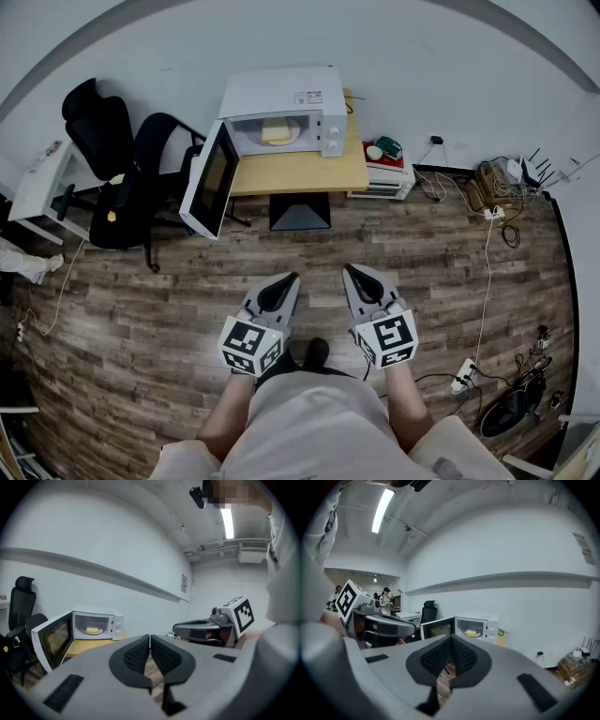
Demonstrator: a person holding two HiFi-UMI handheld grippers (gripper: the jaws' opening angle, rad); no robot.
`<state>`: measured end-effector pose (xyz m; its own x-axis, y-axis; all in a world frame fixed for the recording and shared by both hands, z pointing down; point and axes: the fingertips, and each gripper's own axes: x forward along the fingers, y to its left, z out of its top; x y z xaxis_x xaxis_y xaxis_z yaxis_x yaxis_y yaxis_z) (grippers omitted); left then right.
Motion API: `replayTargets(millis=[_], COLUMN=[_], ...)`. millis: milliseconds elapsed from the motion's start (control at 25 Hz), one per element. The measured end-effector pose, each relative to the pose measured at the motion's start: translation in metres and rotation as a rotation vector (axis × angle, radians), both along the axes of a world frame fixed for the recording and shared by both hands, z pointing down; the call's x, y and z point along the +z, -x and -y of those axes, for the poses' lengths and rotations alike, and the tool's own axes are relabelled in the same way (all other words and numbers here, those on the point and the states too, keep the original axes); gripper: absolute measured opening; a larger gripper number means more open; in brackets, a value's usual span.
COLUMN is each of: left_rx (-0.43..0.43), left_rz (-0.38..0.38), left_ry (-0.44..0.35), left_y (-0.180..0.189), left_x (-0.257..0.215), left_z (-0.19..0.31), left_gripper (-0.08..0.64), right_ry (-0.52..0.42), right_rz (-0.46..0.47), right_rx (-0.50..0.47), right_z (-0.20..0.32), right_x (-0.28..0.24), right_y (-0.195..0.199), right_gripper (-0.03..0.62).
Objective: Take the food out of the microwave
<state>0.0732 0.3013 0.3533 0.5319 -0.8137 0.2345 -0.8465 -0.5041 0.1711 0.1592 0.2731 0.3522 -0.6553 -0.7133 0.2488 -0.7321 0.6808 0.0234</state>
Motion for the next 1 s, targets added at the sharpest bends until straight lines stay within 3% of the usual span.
replayTargets(millis=[560, 1000], left_rx=[-0.032, -0.025], left_rz=[0.010, -0.002], left_ry=[0.007, 0.017], left_y=[0.000, 0.015], left_x=[0.000, 0.010], left_z=[0.007, 0.046], left_gripper=[0.010, 0.010], right_ry=[-0.034, 0.003], right_rz=[-0.003, -0.011], right_rx=[0.005, 0.010], right_z=[0.007, 0.045], right_x=[0.000, 0.012], right_y=[-0.003, 0.012], right_gripper=[0.000, 0.000])
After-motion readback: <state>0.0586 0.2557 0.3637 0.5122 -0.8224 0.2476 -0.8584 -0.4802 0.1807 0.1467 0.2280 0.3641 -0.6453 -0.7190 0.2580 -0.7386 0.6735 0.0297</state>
